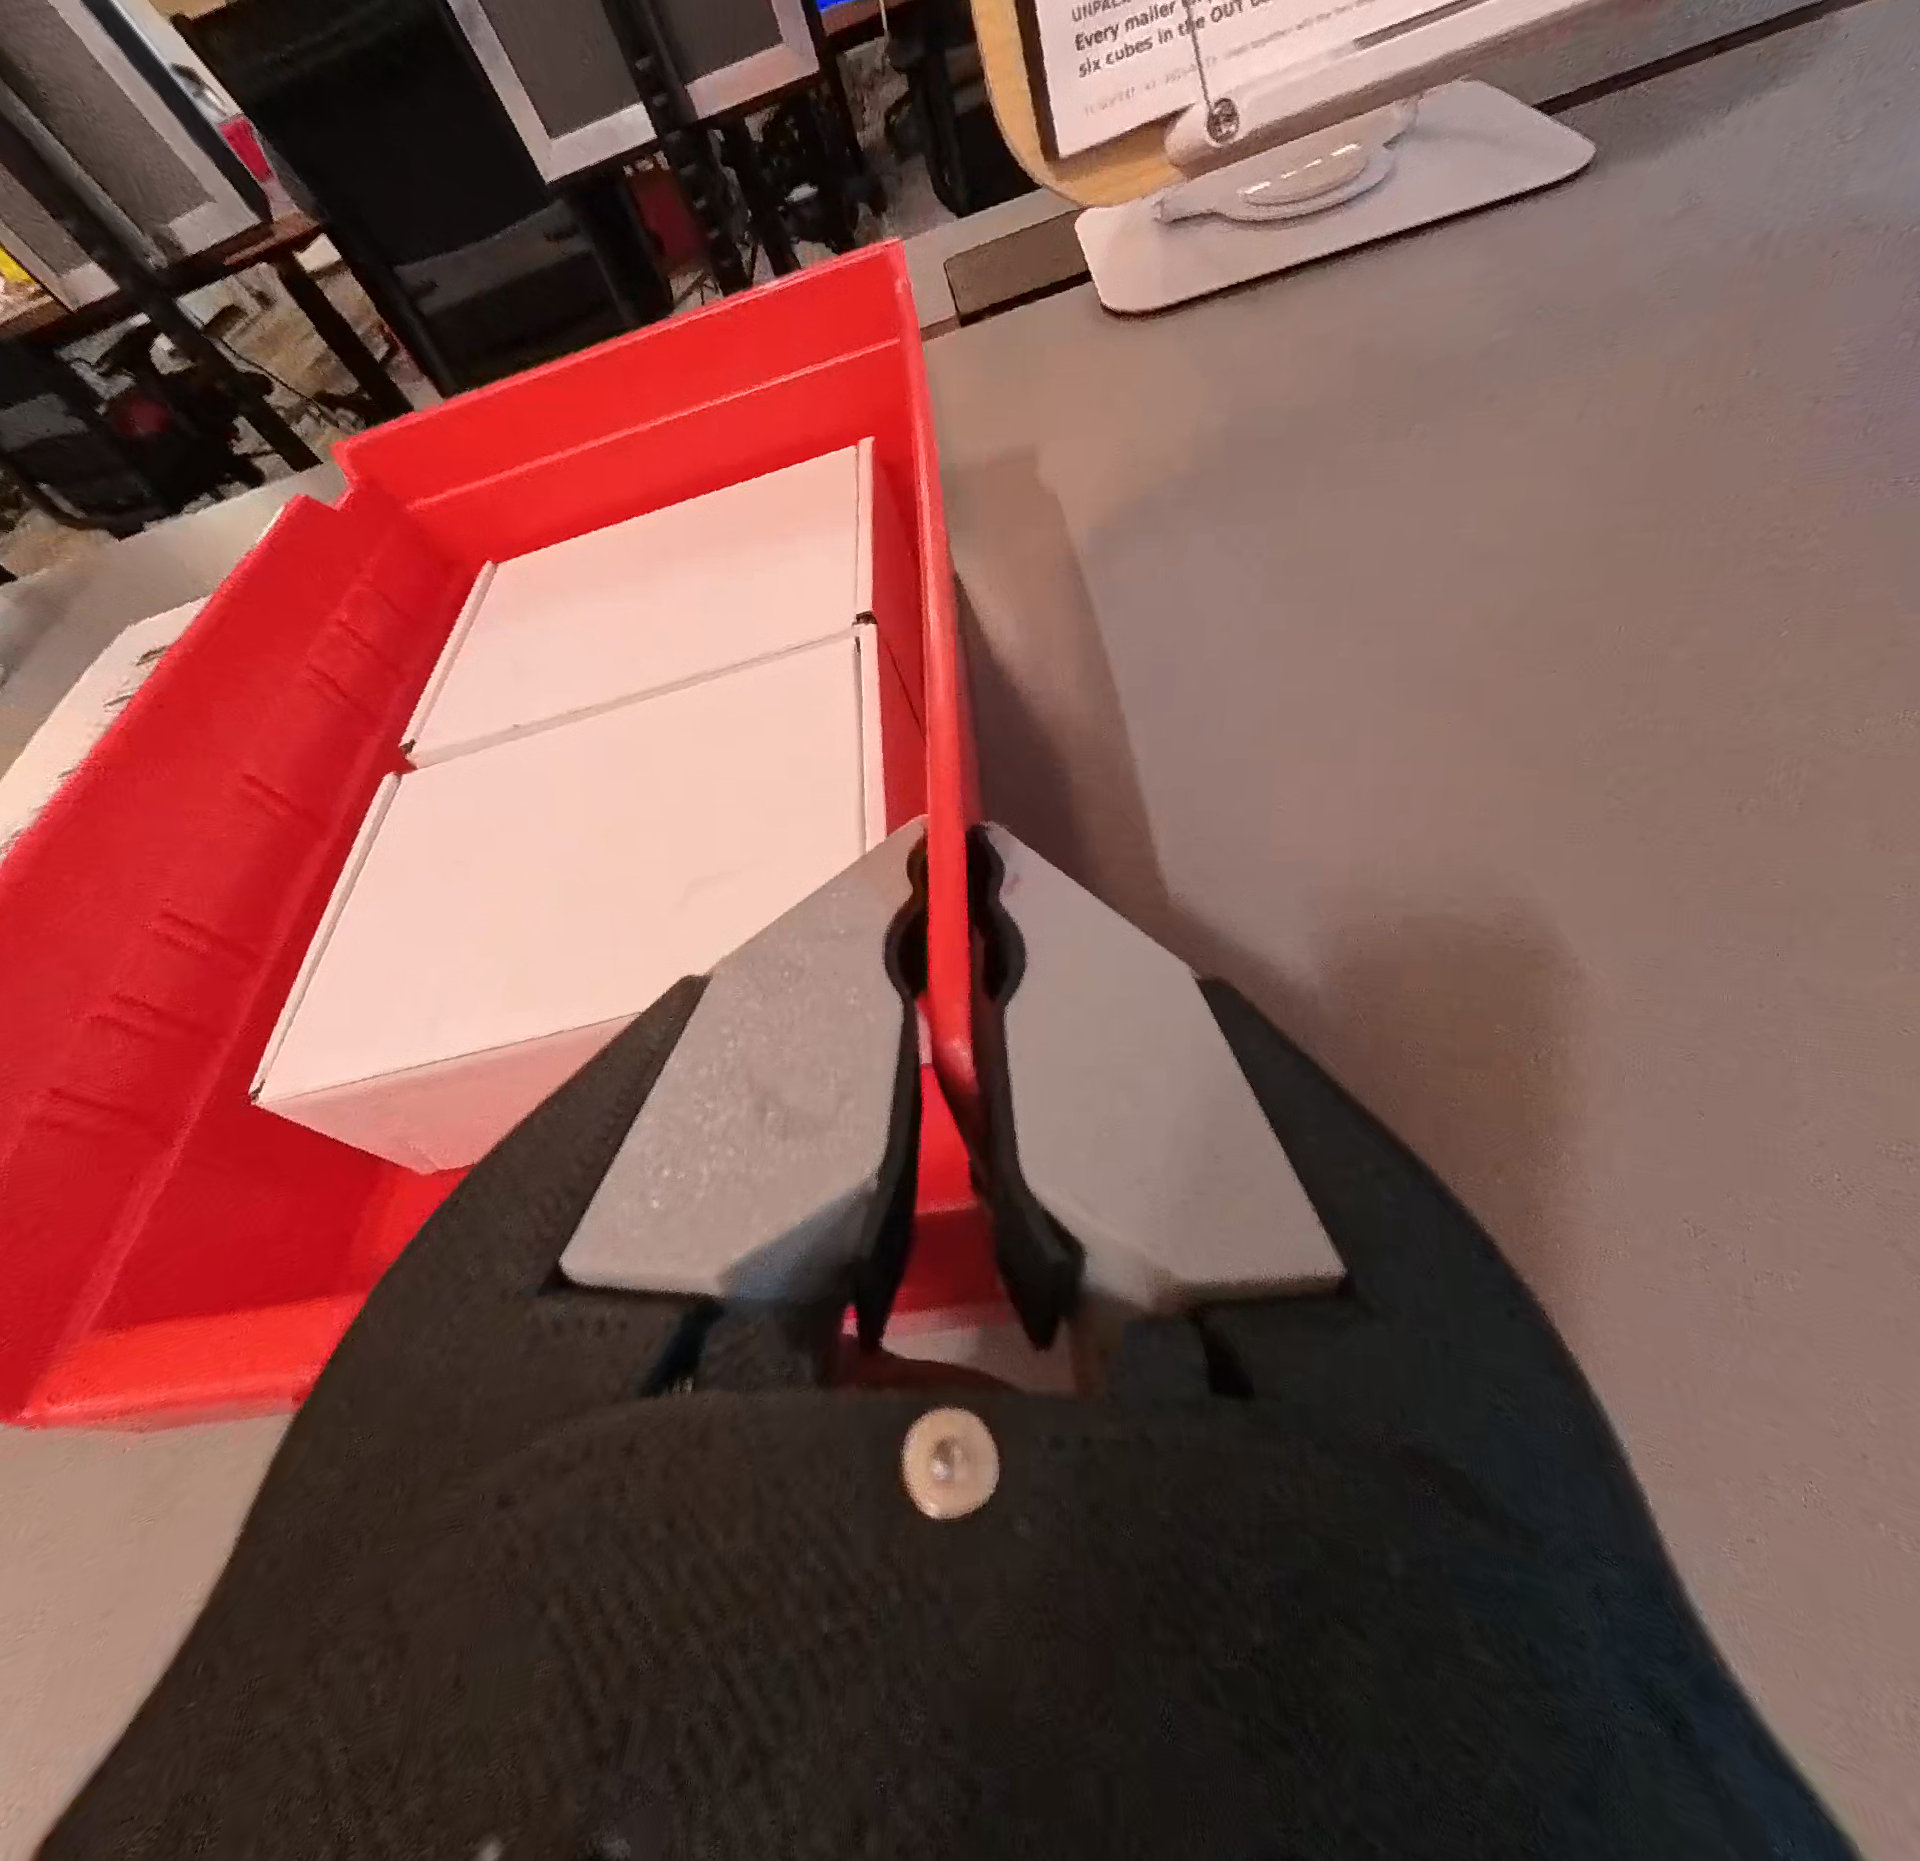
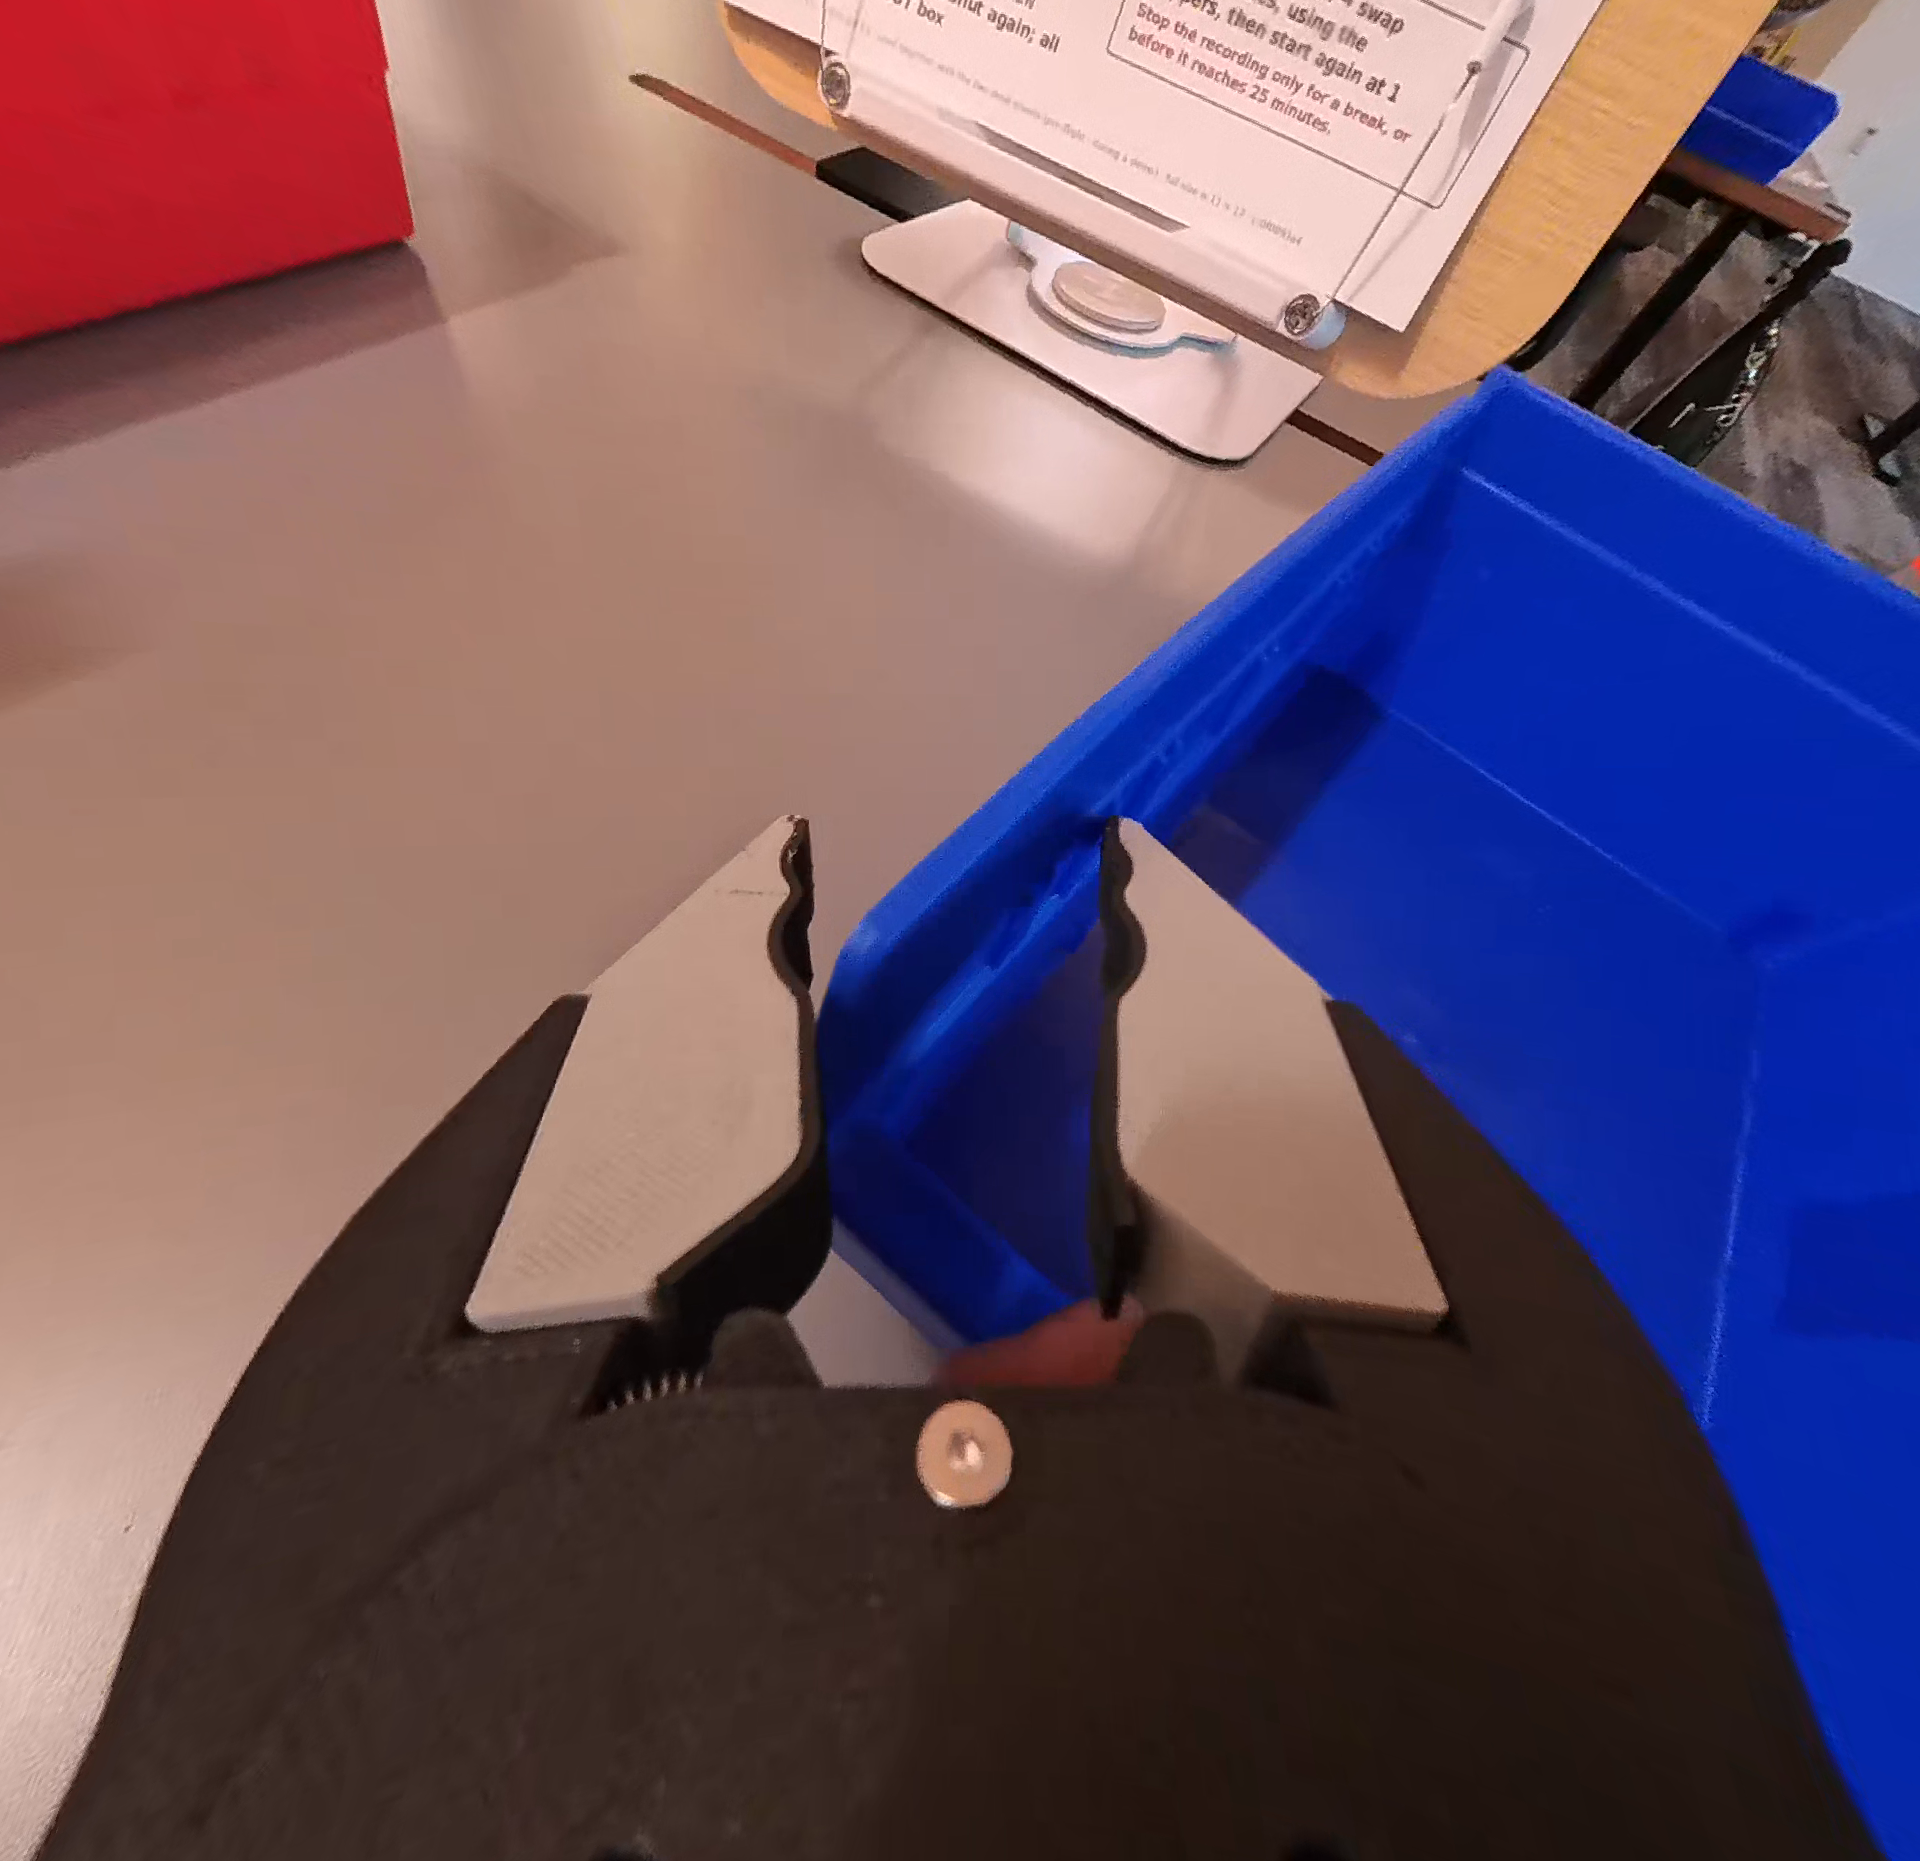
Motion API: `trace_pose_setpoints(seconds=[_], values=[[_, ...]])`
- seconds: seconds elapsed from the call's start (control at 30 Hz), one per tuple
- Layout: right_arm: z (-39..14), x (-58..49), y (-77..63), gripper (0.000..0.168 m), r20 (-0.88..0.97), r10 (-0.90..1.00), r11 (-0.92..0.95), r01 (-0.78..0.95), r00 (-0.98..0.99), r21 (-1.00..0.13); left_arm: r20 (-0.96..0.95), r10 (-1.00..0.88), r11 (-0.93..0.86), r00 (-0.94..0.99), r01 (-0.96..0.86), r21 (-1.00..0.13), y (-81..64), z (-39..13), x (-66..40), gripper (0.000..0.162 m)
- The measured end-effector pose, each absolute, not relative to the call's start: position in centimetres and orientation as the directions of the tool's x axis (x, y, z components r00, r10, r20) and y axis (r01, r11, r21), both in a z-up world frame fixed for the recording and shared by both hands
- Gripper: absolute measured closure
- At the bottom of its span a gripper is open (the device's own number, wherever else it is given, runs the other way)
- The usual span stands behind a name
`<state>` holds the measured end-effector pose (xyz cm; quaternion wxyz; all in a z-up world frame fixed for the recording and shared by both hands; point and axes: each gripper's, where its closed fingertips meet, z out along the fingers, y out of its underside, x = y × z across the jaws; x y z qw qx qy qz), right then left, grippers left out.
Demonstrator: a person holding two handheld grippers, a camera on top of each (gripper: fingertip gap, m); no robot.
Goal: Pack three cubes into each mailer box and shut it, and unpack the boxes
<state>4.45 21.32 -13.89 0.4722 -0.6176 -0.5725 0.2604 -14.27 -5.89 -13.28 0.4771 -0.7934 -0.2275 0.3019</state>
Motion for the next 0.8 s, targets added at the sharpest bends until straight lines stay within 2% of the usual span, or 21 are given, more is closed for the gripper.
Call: trace_pose_setpoints(seconds=[0.13,0.23,0.47,0.53,0.6,0.8], values=[[-14.0,4.4,22.0,0.117,0.194,0.961,0.078,0.477,0.199,-0.875,-0.210,0.659,-0.413,0.722,0.115,-0.903,-4.8,-13.2,-14.6,0.155],[-14.2,5.3,23.1,0.132,0.150,0.956,0.014,0.471,0.252,-0.882,-0.208,0.676,-0.409,0.707,0.126,-0.904,-4.7,-13.1,-14.8,0.157],[-13.9,8.3,26.8,0.164,0.325,0.834,0.065,0.507,0.445,-0.860,-0.202,0.691,-0.405,0.693,0.140,-0.903,-4.8,-13.2,-15.0,0.158],[-13.9,8.6,26.9,0.165,0.311,0.841,0.058,0.499,0.442,-0.865,-0.146,0.677,-0.371,0.721,0.164,-0.914,-4.7,-13.1,-14.6,0.155],[-13.9,8.8,26.9,0.164,0.302,0.838,0.043,0.497,0.454,-0.866,-0.112,0.666,-0.336,0.737,0.163,-0.927,-4.9,-12.3,-14.3,0.157],[-13.7,9.1,27.3,0.164,0.367,0.762,0.069,0.497,0.533,-0.865,-0.123,0.668,-0.343,0.734,0.157,-0.926,-5.4,-11.7,-14.0,0.160]])
